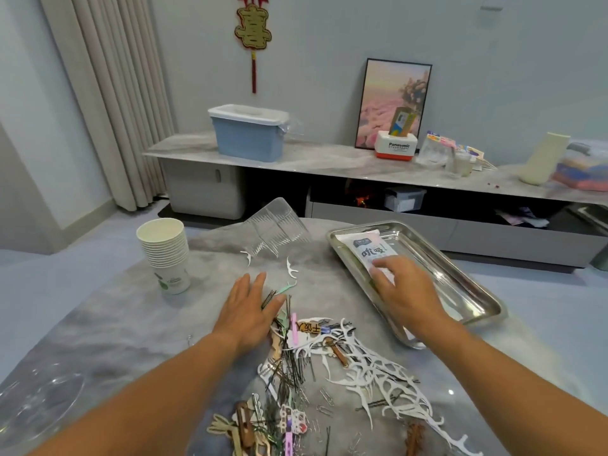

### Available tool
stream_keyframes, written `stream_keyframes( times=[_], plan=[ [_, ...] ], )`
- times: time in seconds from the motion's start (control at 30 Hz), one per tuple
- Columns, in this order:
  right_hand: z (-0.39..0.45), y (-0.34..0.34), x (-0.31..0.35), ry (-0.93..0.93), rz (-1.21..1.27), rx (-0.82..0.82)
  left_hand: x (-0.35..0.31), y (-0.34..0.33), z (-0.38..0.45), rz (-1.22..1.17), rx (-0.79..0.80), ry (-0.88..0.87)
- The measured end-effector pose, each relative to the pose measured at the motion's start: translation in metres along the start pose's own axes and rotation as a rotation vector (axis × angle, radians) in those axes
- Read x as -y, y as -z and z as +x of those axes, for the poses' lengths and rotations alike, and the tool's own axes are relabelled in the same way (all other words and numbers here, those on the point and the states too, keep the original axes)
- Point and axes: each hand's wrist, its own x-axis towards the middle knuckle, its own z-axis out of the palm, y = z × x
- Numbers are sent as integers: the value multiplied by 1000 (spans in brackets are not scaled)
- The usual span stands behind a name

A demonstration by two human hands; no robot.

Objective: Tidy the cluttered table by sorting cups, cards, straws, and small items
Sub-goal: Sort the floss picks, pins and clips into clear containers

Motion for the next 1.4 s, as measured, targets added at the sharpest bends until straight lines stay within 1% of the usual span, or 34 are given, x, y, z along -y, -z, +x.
stream_keyframes(
  times=[0.07,0.1,0.13,0.2,0.3,0.37,0.47,0.57,0.63,0.67,0.77,0.83,0.87,0.9,0.93,1.03,1.13,1.2,1.27,1.4],
  plan=[
    [-9,-21,23,119,117,270,5,4,7,10,-12,2],
    [-9,-33,29,158,104,394,8,5,11,23,-19,-1],
    [-5,-49,34,192,62,481,14,6,18,39,-26,-4],
    [3,-74,40,213,9,565,21,8,32,83,-31,-20],
    [21,-98,48,180,-2,627,28,10,53,133,-47,-39],
    [34,-114,52,182,-20,630,31,8,64,187,-54,-51],
    [51,-135,58,198,-61,588,32,4,69,302,-35,-89],
    [56,-144,58,220,-91,577,31,6,63,268,-48,-162],
    [55,-143,57,246,-65,578,33,7,53,139,-145,-231],
    [54,-139,56,242,-7,573,32,7,48,65,-214,-247],
    [51,-130,51,118,263,551,25,11,41,-100,-458,-264],
    [51,-127,48,40,409,493,16,18,54,-125,-614,-284],
    [51,-126,48,28,440,461,11,24,66,-102,-654,-272],
    [51,-127,47,34,445,436,6,31,78,-75,-649,-239],
    [52,-128,47,37,453,413,1,40,91,-59,-603,-187],
    [54,-128,43,-32,537,354,-9,64,129,-23,-371,-12],
    [56,-126,43,-85,608,345,-7,70,148,-14,-221,27],
    [57,-125,43,-113,652,345,-7,65,151,-27,-187,26],
    [58,-125,41,-159,708,332,-8,61,148,-99,-182,29],
    [56,-126,42,-260,901,329,-19,65,139,-258,-268,-23]
  ],
)
